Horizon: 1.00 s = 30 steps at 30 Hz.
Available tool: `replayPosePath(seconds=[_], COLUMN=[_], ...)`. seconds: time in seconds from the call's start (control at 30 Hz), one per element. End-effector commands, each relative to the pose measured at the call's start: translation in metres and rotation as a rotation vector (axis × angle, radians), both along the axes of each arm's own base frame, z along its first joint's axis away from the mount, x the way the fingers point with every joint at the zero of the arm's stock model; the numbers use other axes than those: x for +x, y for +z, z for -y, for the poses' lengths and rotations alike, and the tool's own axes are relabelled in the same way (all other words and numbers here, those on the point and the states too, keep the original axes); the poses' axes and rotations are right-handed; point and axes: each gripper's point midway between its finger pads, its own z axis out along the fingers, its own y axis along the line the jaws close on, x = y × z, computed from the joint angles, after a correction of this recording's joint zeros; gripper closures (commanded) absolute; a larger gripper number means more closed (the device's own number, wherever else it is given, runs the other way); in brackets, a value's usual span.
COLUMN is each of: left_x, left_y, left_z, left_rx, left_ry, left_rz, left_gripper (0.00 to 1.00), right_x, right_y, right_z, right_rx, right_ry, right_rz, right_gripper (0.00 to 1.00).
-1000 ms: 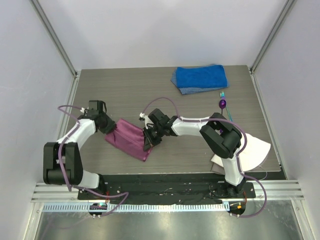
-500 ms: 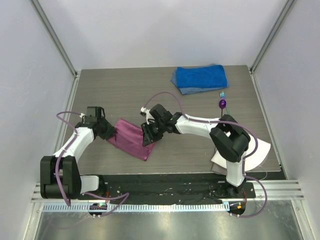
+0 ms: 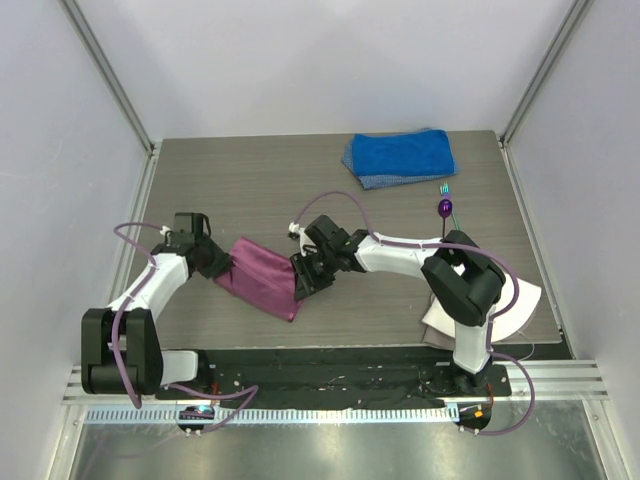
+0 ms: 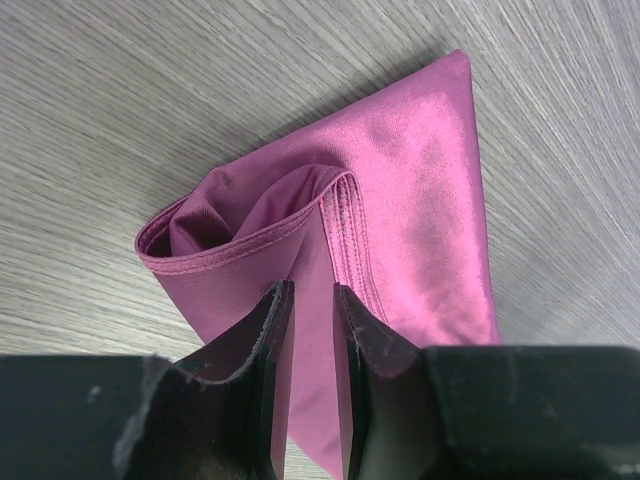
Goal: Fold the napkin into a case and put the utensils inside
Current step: Smooth out the 2/3-rectangle-folded napkin at the center of the board.
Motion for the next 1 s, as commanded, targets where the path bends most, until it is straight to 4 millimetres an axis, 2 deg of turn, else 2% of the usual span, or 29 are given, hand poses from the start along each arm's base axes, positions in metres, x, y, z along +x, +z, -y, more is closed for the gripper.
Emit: replayPosePath(seconds=[0.0, 0.1, 0.2, 0.4, 0.53, 0.73, 0.77, 0.8, 0.87, 0.97], left_x=[0.007, 0.006, 0.004, 0.003, 0.003, 0.006, 0.007, 0.007, 0.007, 0.009], left_y=[0.004, 0.005, 0.006, 0.017, 0.017, 0.01, 0.01, 0.01, 0.011, 0.011], left_z=[-0.002, -0.003, -0.003, -0.002, -0.002, 0.001, 0.002, 0.003, 0.002, -0.001], left_rx=[0.0, 0.001, 0.0, -0.004, -0.007, -0.021, -0.03, -0.031, -0.03, -0.013], left_ry=[0.008, 0.009, 0.011, 0.014, 0.013, 0.01, 0.007, 0.007, 0.011, 0.019], left_rz=[0.032, 0.035, 0.035, 0.078, 0.076, 0.053, 0.054, 0.057, 0.061, 0.062], left_gripper=[0.75, 0.75, 0.75, 0.71, 0.71, 0.73, 0.73, 0.73, 0.73, 0.74], right_x=[0.004, 0.003, 0.005, 0.005, 0.004, 0.003, 0.004, 0.004, 0.007, 0.012], right_y=[0.008, 0.004, 0.002, 0.0, -0.003, -0.001, -0.001, 0.0, 0.001, 0.012], right_z=[-0.003, -0.005, -0.007, -0.007, -0.008, -0.01, -0.011, -0.01, -0.011, -0.008], right_rx=[0.023, 0.027, 0.031, 0.027, 0.029, 0.041, 0.043, 0.041, 0.036, 0.033], right_ry=[-0.005, -0.002, -0.006, -0.005, 0.0, 0.008, 0.009, 0.008, 0.002, -0.018], right_rz=[0.024, 0.017, 0.009, 0.013, 0.002, -0.003, 0.0, 0.001, 0.012, 0.05], right_gripper=[0.59, 0.6, 0.67, 0.66, 0.66, 0.78, 0.82, 0.9, 0.98, 0.99])
